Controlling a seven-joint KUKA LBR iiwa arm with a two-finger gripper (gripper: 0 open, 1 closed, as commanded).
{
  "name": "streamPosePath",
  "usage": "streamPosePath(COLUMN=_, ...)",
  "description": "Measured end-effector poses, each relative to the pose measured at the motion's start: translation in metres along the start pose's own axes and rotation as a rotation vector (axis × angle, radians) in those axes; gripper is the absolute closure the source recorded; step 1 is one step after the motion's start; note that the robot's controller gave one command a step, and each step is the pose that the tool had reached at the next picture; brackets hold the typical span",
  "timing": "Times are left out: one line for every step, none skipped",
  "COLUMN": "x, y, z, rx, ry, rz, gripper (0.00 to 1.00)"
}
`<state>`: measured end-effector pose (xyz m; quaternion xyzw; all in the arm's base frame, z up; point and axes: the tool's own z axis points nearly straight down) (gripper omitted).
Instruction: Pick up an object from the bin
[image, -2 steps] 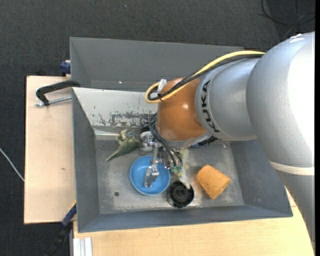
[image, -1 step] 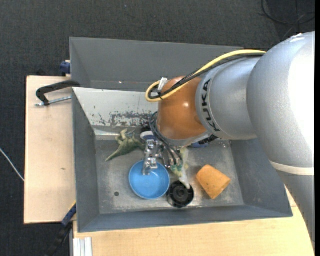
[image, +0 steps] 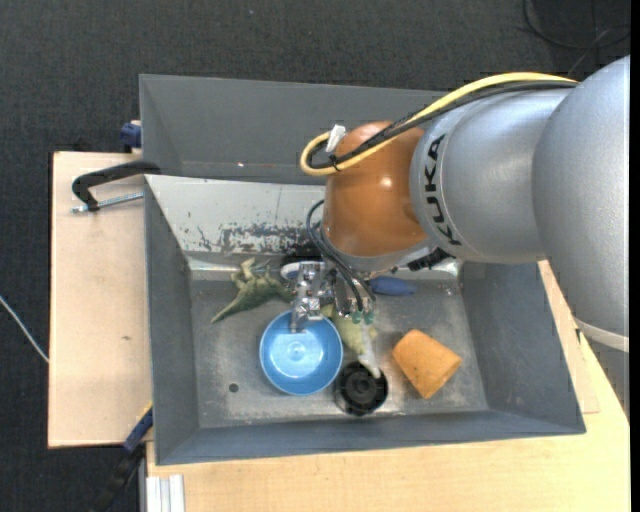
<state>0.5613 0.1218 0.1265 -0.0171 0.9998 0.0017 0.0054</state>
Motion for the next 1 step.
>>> streamPosePath(x=-0.0012, y=0.001, z=-0.0019, rx=0.0, ry=0.005, rz=0.0, gripper=1.0)
